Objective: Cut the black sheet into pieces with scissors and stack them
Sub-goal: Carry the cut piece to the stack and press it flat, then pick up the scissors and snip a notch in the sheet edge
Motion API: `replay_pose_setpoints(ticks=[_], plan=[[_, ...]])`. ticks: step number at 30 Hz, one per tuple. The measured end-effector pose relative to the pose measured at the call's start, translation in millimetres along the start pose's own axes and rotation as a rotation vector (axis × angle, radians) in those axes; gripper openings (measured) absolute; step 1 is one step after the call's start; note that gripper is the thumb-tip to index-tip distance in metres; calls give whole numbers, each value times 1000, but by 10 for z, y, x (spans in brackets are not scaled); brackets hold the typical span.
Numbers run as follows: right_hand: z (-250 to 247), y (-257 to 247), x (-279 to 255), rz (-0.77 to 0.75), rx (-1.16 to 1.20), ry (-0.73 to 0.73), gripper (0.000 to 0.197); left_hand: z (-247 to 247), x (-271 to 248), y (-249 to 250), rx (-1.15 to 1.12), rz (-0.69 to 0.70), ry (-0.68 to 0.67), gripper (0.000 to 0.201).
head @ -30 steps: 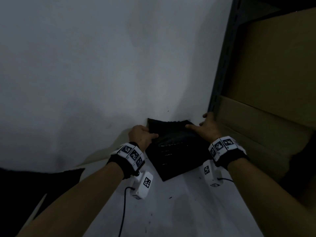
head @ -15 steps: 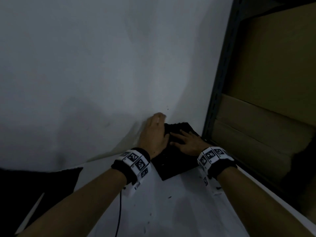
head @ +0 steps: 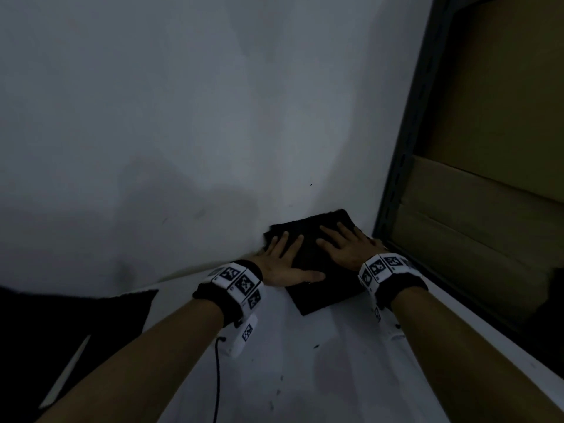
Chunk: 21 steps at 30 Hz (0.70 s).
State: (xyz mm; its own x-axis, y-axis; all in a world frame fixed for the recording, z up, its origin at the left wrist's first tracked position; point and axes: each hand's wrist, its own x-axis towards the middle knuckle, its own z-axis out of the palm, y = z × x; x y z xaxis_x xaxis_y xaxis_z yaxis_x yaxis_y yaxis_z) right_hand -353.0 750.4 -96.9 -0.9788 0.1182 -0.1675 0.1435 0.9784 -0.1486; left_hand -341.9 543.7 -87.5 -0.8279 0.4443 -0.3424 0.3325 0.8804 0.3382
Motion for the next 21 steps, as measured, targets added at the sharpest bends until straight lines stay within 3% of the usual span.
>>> replay_pose_setpoints(ticks=[7, 11, 15, 18, 21], plan=[[22, -31, -102, 14, -160, 74, 65, 66, -274, 61, 52, -15, 20, 106], [-51, -200, -297, -74, -335, 371, 63, -56, -709, -75, 68, 27, -43, 106], [-97, -610, -615, -243, -194, 720, 46, -247, -1232, -399, 14, -34, 7, 97], [-109, -974, -947, -367, -103, 705, 33, -370, -1620, -723, 21, -71, 159, 61], [-73, -1369, -1251, -475, 59, 532, 25, -406, -2033, -1110, -36, -115, 265, 32]])
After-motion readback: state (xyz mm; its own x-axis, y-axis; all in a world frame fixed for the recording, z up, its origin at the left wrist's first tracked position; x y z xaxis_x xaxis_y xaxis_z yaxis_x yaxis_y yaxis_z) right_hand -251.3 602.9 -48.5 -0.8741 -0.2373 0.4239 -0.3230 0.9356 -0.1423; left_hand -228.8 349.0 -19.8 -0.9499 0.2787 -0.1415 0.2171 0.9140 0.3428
